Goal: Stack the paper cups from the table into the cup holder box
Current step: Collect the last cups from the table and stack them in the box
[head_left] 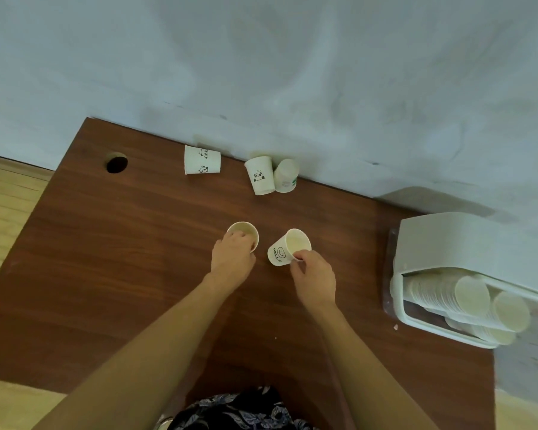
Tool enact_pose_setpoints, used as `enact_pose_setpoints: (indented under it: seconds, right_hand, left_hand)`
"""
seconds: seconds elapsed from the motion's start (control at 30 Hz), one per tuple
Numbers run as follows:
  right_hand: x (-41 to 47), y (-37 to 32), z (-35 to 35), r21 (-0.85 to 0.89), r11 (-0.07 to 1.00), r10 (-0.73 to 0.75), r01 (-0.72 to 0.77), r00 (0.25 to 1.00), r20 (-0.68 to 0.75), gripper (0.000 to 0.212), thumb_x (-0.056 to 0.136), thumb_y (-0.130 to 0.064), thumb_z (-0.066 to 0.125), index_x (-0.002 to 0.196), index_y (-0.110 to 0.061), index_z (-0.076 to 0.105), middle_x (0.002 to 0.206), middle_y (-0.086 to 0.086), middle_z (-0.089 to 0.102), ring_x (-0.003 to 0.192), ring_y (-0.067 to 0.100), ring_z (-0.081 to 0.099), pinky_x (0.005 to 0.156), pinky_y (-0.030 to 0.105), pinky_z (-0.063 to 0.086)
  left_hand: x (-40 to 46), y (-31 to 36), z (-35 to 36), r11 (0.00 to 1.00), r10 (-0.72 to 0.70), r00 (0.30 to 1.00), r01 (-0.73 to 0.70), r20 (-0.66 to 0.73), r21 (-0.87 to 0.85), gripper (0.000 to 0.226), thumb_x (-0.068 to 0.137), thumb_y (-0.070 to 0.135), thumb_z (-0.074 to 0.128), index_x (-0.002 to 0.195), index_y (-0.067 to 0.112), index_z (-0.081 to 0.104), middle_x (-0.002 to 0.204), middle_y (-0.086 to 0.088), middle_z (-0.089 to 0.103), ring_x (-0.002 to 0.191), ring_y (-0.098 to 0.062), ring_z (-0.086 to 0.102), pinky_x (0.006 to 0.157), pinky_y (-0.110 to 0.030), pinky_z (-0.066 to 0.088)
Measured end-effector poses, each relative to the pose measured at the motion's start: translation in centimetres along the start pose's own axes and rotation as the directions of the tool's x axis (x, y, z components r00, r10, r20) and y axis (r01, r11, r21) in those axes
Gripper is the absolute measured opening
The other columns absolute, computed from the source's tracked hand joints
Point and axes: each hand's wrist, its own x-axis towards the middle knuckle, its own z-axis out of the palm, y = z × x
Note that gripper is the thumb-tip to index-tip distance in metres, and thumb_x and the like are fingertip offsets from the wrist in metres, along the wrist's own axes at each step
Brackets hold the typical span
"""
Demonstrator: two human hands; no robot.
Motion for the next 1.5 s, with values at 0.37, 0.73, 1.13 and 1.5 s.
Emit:
enact_pose_setpoints:
  seconds: [0.37, 0.73, 1.13, 1.5]
  right_hand:
    - [-6.8, 6.4, -6.6, 0.147, 0.989, 0.018, 0.014, 0.976, -0.217, 0.021, 0.092, -0.020, 0.068, 0.111, -0.012, 0.071, 0.112, 0.002, 0.071, 0.088, 0.005, 0.061, 0.077, 0.022, 0.053]
    - [-13.6, 16.4, -14.3, 0.131, 0.990, -0.002, 0.044, 0.952, -0.305, 0.015, 0.092, -0.030, 0.065, 0.105, -0.024, 0.071, 0.096, -0.013, 0.070, 0.078, 0.000, 0.061, 0.066, 0.017, 0.046]
    - [-17.5, 33.5, -24.6, 0.153, 0.988, 0.058, 0.001, 0.922, -0.383, 0.018, 0.095, -0.027, 0.061, 0.109, -0.020, 0.071, 0.102, -0.006, 0.070, 0.085, 0.009, 0.062, 0.073, 0.027, 0.050]
    - [-12.2, 37.0, -29.2, 0.115, 0.993, -0.005, 0.037, 0.965, -0.263, 0.025, 0.098, -0.025, 0.053, 0.117, -0.017, 0.067, 0.120, 0.001, 0.066, 0.102, 0.019, 0.062, 0.077, 0.026, 0.042]
  left_hand:
    - [-5.3, 8.2, 0.0, 0.926, 0.283, 0.924, -0.333, -0.257, -0.178, 0.015, 0.093, 0.020, 0.057, 0.101, 0.013, 0.067, 0.095, 0.000, 0.064, 0.094, -0.019, 0.054, 0.075, -0.031, 0.048]
    - [-12.0, 21.6, 3.4, 0.880, 0.419, 0.859, -0.464, -0.296, -0.100, 0.013, 0.088, 0.023, 0.062, 0.098, 0.017, 0.068, 0.098, 0.005, 0.066, 0.097, -0.016, 0.056, 0.076, -0.024, 0.043]
    - [-18.5, 38.4, 10.0, 0.886, 0.417, 0.869, -0.454, -0.266, -0.095, 0.018, 0.093, 0.025, 0.056, 0.106, 0.017, 0.067, 0.102, 0.006, 0.063, 0.099, -0.013, 0.053, 0.078, -0.019, 0.036]
    - [-18.9, 44.8, 10.6, 0.902, 0.390, 0.884, -0.423, -0.258, -0.085, 0.024, 0.094, 0.020, 0.056, 0.115, 0.015, 0.066, 0.108, 0.005, 0.063, 0.104, -0.013, 0.052, 0.085, -0.020, 0.039]
